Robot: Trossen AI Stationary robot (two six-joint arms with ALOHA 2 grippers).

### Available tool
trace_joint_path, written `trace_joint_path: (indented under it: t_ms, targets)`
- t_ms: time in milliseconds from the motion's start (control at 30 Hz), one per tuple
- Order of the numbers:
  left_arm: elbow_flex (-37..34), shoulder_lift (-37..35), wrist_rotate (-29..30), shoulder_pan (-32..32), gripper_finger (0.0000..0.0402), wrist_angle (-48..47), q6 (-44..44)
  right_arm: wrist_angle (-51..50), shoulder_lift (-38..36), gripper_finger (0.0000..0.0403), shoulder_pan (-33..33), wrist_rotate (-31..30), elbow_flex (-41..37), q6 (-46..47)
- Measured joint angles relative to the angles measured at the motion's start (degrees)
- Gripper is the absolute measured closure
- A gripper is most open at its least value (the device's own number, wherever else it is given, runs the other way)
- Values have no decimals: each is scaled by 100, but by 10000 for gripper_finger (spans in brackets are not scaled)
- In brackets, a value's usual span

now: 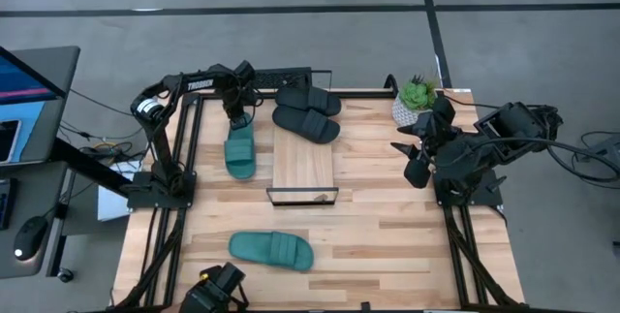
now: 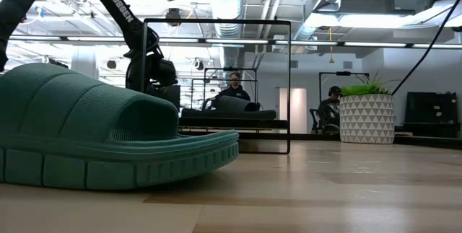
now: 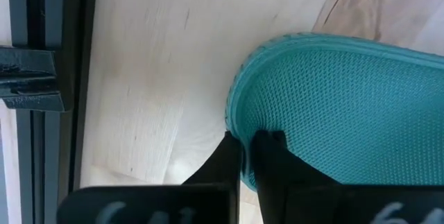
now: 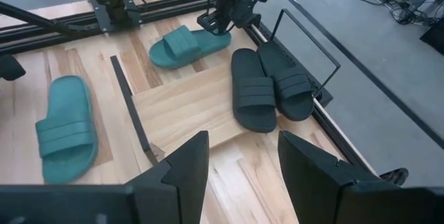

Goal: Pick and place slides into the shelf
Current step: Put the top green slides on the shelf

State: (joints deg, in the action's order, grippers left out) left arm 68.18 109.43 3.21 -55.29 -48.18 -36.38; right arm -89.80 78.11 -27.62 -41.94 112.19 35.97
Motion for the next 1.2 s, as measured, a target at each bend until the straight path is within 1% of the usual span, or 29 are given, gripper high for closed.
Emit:
trace_joint_path:
  t_ms: [233,667,967,1200]
  targets:
    - [0,2,155,11,398,-29,-7,0,0,236,0,-8,1,-26]
    - [13,6,191,4,399,-74,-33,-4,0,236,0,-7,1,-37]
    - [413,66,203,-9,399,-446,-55,-17,0,236,0,9,2,-42]
    - [537,70,307,-83,401,-639,47,-20,0,236,0,18,2,-42]
